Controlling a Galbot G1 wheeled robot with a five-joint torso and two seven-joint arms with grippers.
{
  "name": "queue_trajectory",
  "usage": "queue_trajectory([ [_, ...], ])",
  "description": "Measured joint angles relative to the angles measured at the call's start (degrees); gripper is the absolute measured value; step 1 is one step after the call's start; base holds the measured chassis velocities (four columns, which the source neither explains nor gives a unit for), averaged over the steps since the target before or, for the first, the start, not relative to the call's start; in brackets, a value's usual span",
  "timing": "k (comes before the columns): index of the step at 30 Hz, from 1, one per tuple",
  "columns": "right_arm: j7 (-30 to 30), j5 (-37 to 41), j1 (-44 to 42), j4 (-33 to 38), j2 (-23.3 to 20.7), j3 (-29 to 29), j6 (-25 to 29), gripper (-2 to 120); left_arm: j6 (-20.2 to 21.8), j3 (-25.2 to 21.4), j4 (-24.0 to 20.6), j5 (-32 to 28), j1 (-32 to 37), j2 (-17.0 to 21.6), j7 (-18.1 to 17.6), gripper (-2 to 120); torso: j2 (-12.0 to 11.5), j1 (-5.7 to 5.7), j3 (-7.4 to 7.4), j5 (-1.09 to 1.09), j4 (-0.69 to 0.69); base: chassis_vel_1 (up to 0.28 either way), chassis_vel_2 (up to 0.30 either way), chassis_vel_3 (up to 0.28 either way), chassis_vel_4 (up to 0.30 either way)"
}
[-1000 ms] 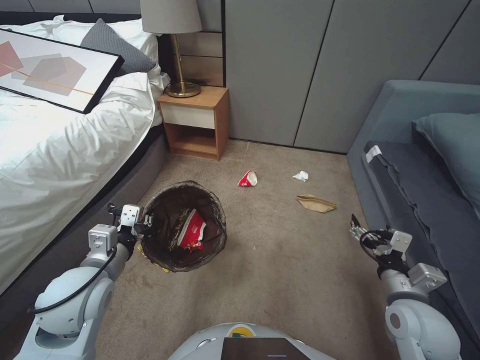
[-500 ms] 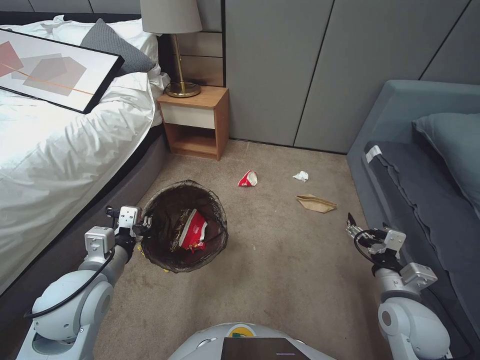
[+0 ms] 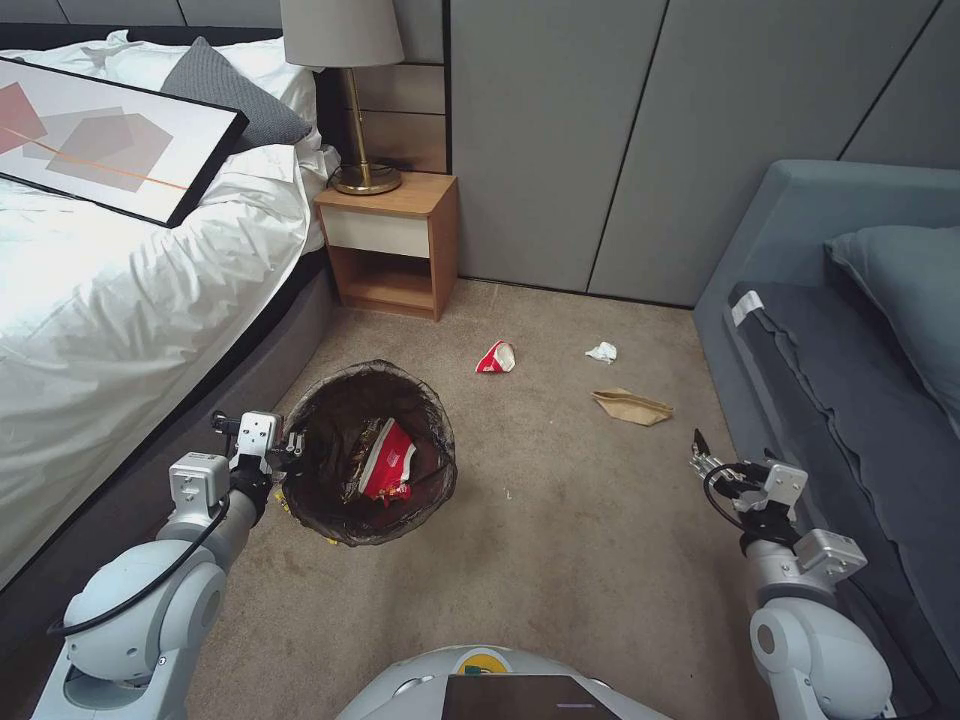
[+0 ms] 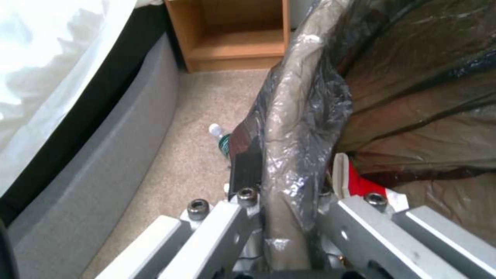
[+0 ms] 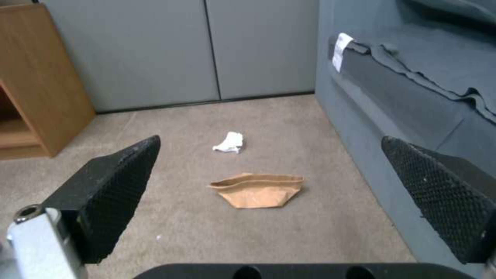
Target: Pick up the trash bin, then pick up the garbage from the floor and place it into the trash bin.
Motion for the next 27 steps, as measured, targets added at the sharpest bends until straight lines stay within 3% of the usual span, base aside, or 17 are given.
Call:
queue_trajectory([
  [27, -0.01, -0.66, 0.19, -1.50, 0.23, 0.21, 0.91, 100, 0.00, 0.10, 0.64, 0.70, -0.87, 0.26, 0.60, 0, 0.00, 0.00, 0.00, 0.00, -0.01, -0.027, -0.025, -0.024, -0.024],
])
